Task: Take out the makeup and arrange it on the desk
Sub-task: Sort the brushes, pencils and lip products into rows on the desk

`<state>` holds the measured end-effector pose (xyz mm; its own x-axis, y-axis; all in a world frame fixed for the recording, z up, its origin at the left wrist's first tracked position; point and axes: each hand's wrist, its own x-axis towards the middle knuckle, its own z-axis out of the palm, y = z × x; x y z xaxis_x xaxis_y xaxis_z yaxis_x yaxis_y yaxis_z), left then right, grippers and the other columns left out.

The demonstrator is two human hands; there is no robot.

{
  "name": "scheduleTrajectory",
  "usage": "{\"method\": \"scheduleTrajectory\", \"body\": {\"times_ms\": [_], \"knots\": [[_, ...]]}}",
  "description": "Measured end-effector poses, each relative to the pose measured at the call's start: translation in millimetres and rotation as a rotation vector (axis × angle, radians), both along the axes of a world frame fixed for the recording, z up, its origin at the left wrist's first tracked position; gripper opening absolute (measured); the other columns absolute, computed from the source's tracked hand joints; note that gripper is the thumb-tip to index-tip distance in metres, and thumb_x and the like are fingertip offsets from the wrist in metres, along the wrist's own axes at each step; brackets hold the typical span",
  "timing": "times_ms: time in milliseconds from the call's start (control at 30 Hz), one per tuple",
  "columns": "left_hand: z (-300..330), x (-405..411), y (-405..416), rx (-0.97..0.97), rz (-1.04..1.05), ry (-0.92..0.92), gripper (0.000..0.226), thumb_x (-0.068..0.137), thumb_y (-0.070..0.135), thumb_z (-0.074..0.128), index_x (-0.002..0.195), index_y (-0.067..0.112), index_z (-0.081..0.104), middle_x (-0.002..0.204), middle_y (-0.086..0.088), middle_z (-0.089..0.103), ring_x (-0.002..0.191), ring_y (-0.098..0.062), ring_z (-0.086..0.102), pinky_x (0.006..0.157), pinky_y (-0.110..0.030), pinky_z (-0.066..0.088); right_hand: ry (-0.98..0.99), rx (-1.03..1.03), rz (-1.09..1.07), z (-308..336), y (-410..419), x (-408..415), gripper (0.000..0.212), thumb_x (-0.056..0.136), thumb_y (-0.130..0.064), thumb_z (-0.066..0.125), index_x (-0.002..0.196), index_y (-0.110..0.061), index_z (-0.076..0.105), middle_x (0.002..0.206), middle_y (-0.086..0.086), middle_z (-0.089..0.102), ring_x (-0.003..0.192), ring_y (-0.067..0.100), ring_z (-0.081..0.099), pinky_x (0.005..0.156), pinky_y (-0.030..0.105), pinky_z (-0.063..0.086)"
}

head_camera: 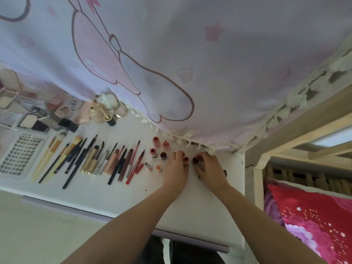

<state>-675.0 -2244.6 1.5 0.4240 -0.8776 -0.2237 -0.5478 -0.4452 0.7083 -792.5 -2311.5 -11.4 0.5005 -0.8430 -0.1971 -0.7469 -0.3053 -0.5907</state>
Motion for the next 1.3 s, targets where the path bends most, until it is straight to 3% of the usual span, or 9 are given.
{"method": "scheduleTrajectory", "body": {"times_ms": [133,233,367,600,700,767,933,1100,1300], "knots": [[20,0,25,-0.070,-0.091,-0.034,0.037,0.093,0.011,0.050,0.129,0.011,0.041,0.132,-0.001,0.038,0.113,-0.016,0.047,0.083,-0.015,0.036,-0.038,0.034,-0.045,17,10,-13,0.033,0.093,-0.023,0.054,0.125,-0.013,0.051,0.123,0.004,0.050,0.115,0.019,0.047,0.093,0.029,0.042],[27,13,71,-0.081,-0.126,-0.034,0.027,0.097,0.021,0.047,0.123,0.018,0.044,0.115,0.008,0.045,0.101,-0.006,0.051,0.083,-0.010,0.038,-0.114,-0.034,-0.053,31,30,-17,0.020,0.093,-0.016,0.053,0.112,-0.012,0.057,0.109,0.001,0.054,0.099,0.016,0.054,0.084,0.027,0.047],[12,29,98,0.179,-0.129,-0.215,0.017,0.097,0.040,0.039,0.100,0.024,0.043,0.094,0.008,0.049,0.083,-0.006,0.049,0.076,-0.017,0.043,0.063,0.151,0.134,35,62,16,0.020,0.097,-0.028,0.043,0.110,-0.016,0.054,0.095,0.003,0.063,0.085,0.018,0.059,0.072,0.030,0.045],[-1,28,75,0.319,-0.235,-0.456,0.030,0.097,0.036,0.037,0.117,0.016,0.046,0.113,-0.003,0.054,0.099,-0.020,0.052,0.081,-0.030,0.041,0.247,0.264,-0.033,29,69,71,0.036,0.098,-0.041,0.037,0.111,-0.009,0.048,0.105,0.012,0.064,0.097,0.028,0.060,0.074,0.035,0.045],[6,36,84,0.265,-0.315,-0.381,0.026,0.100,0.033,0.033,0.113,0.016,0.047,0.112,-0.002,0.054,0.094,-0.016,0.050,0.080,-0.026,0.037,0.311,0.330,-0.056,34,66,68,0.037,0.097,-0.042,0.040,0.100,-0.008,0.053,0.096,0.009,0.065,0.093,0.026,0.061,0.070,0.031,0.042],[13,43,96,0.208,-0.353,-0.281,0.024,0.101,0.031,0.032,0.115,0.018,0.047,0.112,0.001,0.053,0.094,-0.012,0.049,0.081,-0.023,0.037,0.266,0.469,-0.062,44,68,58,0.037,0.097,-0.042,0.040,0.082,-0.012,0.055,0.073,0.003,0.063,0.071,0.019,0.059,0.059,0.026,0.041],[49,58,111,0.127,-0.485,-0.192,0.029,0.101,0.036,0.031,0.119,0.020,0.046,0.106,0.003,0.056,0.087,-0.013,0.055,0.074,-0.024,0.043,-0.191,0.885,-0.230,83,84,37,0.029,0.099,-0.035,0.044,0.082,-0.012,0.052,0.057,-0.001,0.048,0.043,0.007,0.034,0.042,0.018,0.026],[86,57,104,0.042,-0.448,0.090,0.028,0.102,0.034,0.028,0.096,0.018,0.050,0.071,0.006,0.047,0.061,-0.010,0.043,0.062,-0.027,0.038,-0.393,0.701,-0.263,114,92,34,0.024,0.099,-0.028,0.044,0.083,-0.012,0.046,0.058,-0.001,0.041,0.043,0.005,0.031,0.041,0.017,0.027],[107,57,101,-0.028,-0.438,0.259,0.028,0.102,0.029,0.032,0.079,0.028,0.047,0.070,0.006,0.045,0.059,-0.007,0.039,0.059,-0.022,0.035,-0.321,0.514,-0.026,152,93,15,0.013,0.099,-0.022,0.046,0.101,-0.012,0.053,0.074,0.000,0.059,0.059,0.008,0.049,0.049,0.018,0.039]]}}
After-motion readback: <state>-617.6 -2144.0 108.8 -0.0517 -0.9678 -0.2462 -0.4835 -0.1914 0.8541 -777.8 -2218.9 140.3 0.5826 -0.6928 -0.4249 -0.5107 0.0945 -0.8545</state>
